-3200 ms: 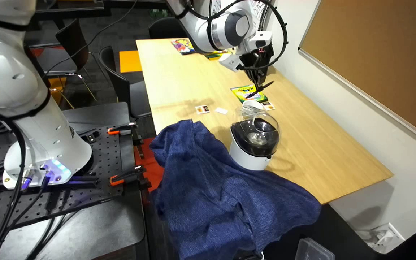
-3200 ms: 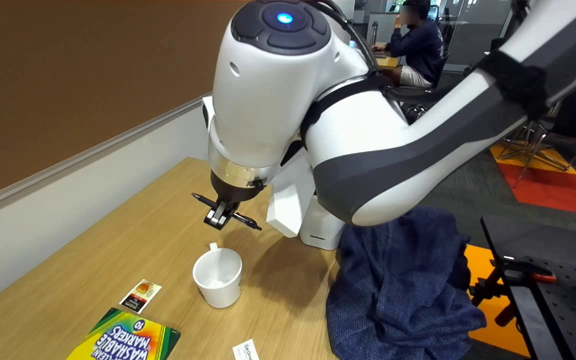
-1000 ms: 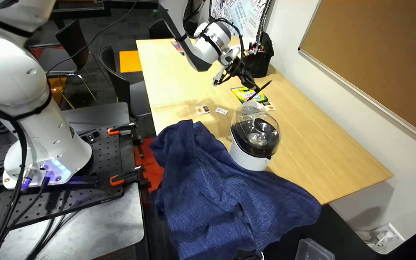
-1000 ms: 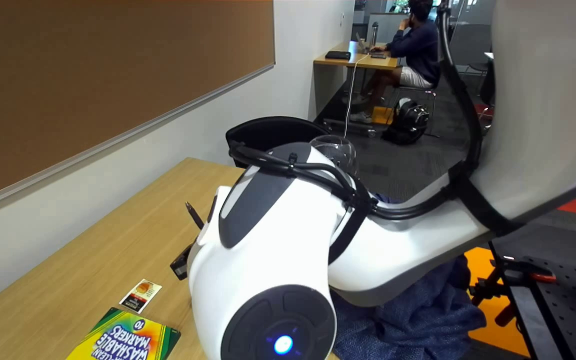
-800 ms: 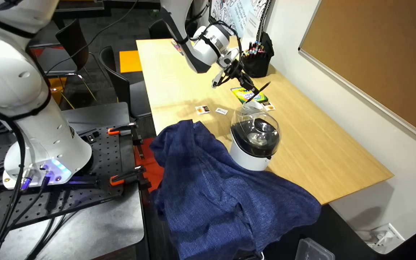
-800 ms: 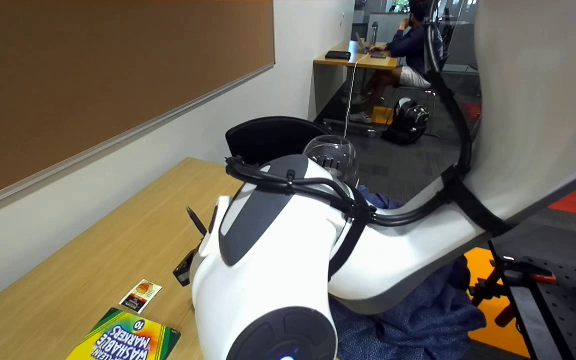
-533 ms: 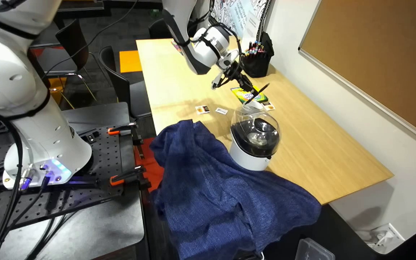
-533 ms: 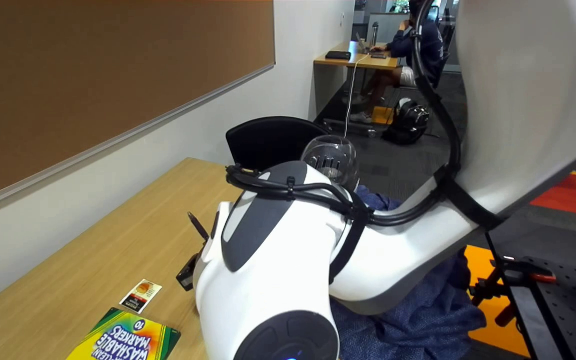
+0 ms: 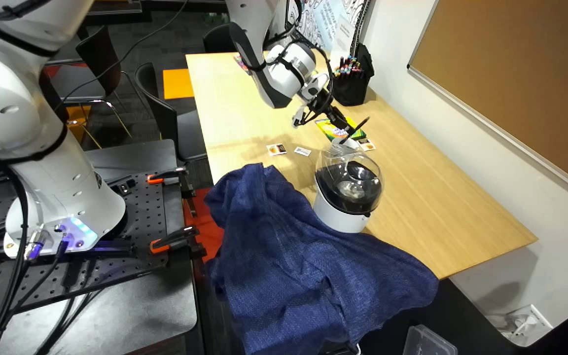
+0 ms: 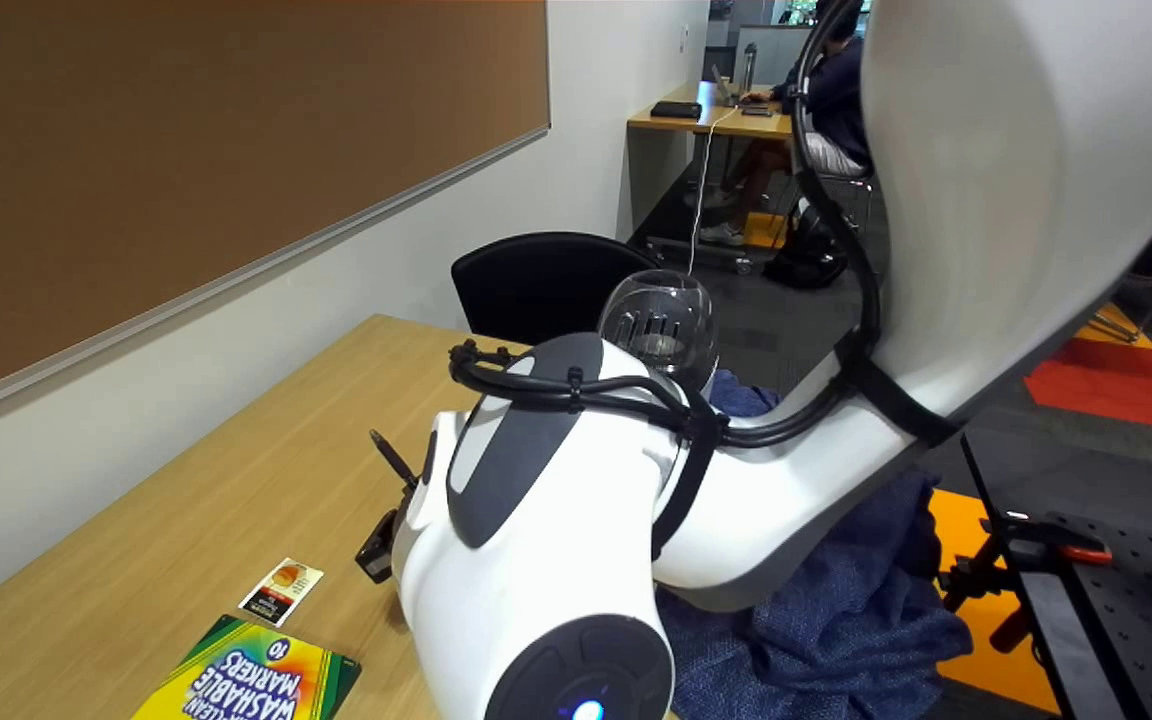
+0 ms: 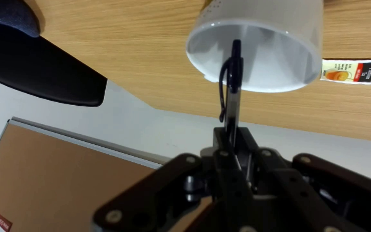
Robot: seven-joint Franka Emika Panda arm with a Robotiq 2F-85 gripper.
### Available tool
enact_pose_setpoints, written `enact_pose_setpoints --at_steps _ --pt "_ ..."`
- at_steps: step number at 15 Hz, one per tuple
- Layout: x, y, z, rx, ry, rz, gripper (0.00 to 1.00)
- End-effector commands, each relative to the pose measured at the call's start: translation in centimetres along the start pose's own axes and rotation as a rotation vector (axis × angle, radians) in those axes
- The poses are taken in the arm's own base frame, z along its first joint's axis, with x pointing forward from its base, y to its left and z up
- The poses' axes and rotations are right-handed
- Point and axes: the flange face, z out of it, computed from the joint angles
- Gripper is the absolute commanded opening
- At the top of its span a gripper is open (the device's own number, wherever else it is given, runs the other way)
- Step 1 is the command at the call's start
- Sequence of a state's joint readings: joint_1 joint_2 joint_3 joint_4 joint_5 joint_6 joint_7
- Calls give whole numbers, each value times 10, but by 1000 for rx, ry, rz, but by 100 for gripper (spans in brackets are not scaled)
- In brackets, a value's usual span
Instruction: Pick up the pen from the table and put it in the white cup.
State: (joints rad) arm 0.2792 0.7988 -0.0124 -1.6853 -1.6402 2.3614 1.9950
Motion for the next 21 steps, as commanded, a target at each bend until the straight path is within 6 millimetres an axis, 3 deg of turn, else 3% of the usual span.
enact_pose_setpoints --at_steps 1,4,5,6,14,21 --pt "-1 -7 12 -11 30 14 3" --pt "-7 -12 18 -12 18 15 3" --pt "-10 -14 20 -12 13 15 36" --pt "-12 -16 22 -14 6 11 37" --pt "-15 -15 28 -40 9 7 97" --pt "1 -12 17 -51 40 25 100"
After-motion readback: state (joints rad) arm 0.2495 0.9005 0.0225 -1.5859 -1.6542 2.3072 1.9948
